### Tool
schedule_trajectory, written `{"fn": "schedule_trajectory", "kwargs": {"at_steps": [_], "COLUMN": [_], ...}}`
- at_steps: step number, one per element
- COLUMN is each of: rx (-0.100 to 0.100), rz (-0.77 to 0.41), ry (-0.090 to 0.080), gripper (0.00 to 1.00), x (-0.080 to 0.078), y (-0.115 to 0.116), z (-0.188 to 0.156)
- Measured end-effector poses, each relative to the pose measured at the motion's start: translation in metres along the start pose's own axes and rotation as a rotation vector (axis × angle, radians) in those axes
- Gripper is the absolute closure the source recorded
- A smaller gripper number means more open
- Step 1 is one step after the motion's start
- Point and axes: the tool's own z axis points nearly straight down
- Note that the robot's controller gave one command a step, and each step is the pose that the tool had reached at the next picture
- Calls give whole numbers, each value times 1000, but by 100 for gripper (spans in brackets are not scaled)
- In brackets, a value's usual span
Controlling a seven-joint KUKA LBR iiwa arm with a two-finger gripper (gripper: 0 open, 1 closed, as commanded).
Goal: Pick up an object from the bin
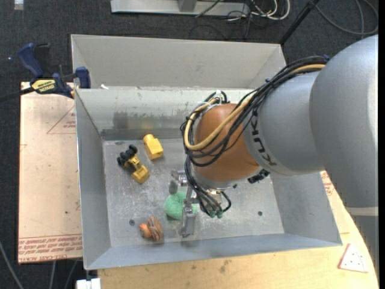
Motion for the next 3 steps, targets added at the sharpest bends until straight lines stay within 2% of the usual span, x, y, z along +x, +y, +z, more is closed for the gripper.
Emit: {"fn": "schedule_trajectory", "kwargs": {"at_steps": [1,2,3], "rx": [0,-1,-1], "rz": [42,43,62], "ry": [-3,-3,-11], "gripper": [100,100,100], "x": [-9,-9,-6], "y": [-45,-45,-32], "z": [10,10,-169]}}
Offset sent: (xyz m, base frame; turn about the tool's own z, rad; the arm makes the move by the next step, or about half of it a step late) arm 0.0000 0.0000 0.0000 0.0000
